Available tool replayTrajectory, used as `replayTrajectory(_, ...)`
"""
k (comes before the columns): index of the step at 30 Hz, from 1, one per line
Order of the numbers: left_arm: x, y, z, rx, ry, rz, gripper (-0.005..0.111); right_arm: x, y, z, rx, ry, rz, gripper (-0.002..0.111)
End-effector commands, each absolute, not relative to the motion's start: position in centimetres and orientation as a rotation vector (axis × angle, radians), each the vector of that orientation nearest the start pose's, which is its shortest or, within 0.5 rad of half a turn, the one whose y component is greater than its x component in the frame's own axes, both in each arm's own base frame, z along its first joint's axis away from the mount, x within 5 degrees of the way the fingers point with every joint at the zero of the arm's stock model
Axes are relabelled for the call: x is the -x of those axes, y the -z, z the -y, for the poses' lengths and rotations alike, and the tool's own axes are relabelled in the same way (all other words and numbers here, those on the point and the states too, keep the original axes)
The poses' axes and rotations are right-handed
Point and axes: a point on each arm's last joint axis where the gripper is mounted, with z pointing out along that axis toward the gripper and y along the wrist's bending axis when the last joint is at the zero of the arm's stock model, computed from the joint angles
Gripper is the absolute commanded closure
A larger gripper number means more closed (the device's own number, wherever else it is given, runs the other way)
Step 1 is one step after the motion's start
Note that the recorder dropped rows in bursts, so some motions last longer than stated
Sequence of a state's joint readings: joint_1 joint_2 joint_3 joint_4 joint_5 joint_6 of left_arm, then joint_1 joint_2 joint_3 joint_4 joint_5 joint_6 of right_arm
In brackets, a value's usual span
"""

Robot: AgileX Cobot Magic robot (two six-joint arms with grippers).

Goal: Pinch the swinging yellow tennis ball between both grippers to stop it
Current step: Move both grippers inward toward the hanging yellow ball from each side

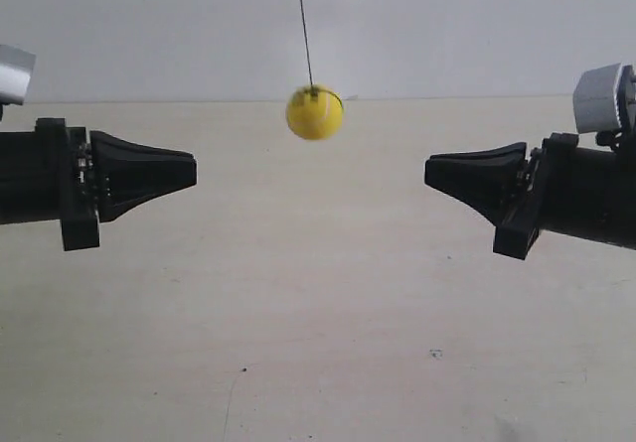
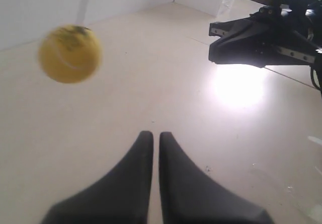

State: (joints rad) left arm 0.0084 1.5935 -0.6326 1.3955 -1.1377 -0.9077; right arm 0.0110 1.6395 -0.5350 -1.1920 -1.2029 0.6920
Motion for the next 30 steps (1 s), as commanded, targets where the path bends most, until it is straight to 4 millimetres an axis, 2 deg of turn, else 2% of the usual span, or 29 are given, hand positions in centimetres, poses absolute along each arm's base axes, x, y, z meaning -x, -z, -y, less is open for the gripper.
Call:
replayTrajectory(1, -26.7, -20.6, 9.0, -0.939, 0.942, -1.669, 0.102, -25.1, -19.1, -8.3, 0.801, -0.921, -1.578, 0.108)
replayTrajectory(5, -27.0, -20.5, 8.8, -0.930, 0.902, -1.697, 0.102, -25.1, -19.0, -8.3, 0.823, -0.910, -1.569, 0.108)
replayTrajectory(10, -27.3, -19.6, 8.4, -0.899, 0.840, -1.820, 0.102, -26.6, -16.7, -8.4, 0.807, -0.947, -1.632, 0.108)
replayTrajectory(12, -27.2, -19.5, 8.4, -0.919, 0.839, -1.827, 0.102, -27.0, -15.9, -9.2, 0.830, -0.982, -1.643, 0.108)
replayTrajectory(14, -27.2, -19.5, 8.4, -0.919, 0.839, -1.827, 0.102, -27.2, -15.6, -11.0, 0.887, -1.024, -1.624, 0.108)
replayTrajectory(15, -27.2, -19.5, 8.4, -0.921, 0.838, -1.826, 0.102, -27.1, -15.7, -12.2, 0.928, -1.049, -1.601, 0.108)
replayTrajectory(18, -27.2, -19.5, 8.4, -0.923, 0.834, -1.822, 0.102, -27.0, -16.2, -14.2, 1.000, -1.062, -1.564, 0.108)
replayTrajectory(21, -27.2, -19.5, 8.4, -0.926, 0.834, -1.823, 0.102, -27.3, -16.3, -15.4, 1.044, -1.024, -1.576, 0.108)
replayTrajectory(30, -27.5, -19.8, 8.3, -0.896, 0.812, -1.783, 0.102, -28.1, -16.4, -15.6, 1.022, -0.940, -1.585, 0.108)
